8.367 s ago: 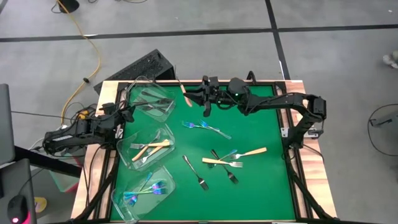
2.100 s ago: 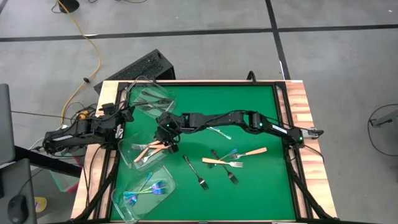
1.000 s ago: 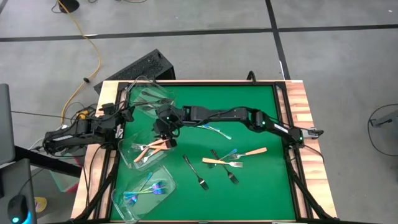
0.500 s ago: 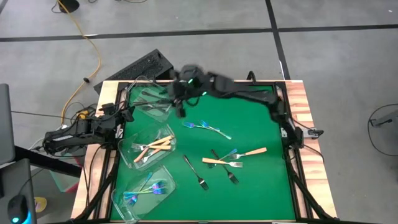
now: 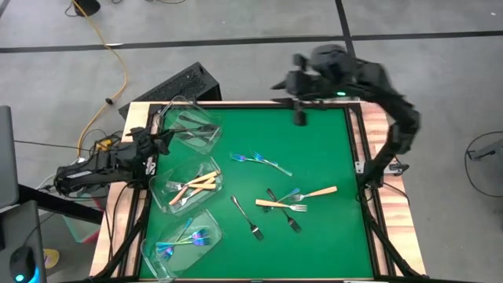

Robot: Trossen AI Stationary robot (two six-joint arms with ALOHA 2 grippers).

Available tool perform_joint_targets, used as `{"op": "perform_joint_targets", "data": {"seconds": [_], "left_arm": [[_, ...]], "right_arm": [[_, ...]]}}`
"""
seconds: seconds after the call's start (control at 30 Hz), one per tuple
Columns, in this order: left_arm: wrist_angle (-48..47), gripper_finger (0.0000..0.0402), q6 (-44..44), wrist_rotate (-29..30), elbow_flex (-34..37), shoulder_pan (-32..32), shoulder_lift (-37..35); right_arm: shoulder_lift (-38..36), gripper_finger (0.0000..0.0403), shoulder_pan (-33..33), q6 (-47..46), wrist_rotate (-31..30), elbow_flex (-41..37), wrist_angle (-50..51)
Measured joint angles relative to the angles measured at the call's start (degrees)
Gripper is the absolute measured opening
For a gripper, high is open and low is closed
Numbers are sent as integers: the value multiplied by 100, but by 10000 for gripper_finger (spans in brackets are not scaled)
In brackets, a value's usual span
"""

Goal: Sort silverware by color (type)
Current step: Put the blue fork into the bottom transparent bin

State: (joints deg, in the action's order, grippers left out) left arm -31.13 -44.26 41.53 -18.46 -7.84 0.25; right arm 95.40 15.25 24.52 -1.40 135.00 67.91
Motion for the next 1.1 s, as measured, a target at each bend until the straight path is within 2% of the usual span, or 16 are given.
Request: {"op": "perform_joint_targets", "data": {"seconds": [0.17,0.33,0.4,0.8,1.1], "left_arm": [[936,172,575,-585,0,0,17],[1457,172,766,-980,0,0,181],[1593,172,807,-1181,0,-1,309],[2158,172,929,-1937,-180,0,1350],[2134,172,1345,-2084,-845,0,1753]], "right_arm": [[-624,171,-50,-778,-206,2,1250],[-1034,171,-64,-2221,-376,-55,2243],[-1303,171,-120,-2776,-436,-401,2145],[-2342,171,-903,-4288,-892,-2947,2027],[-2395,171,-1503,-4566,-934,-5040,530]]}}
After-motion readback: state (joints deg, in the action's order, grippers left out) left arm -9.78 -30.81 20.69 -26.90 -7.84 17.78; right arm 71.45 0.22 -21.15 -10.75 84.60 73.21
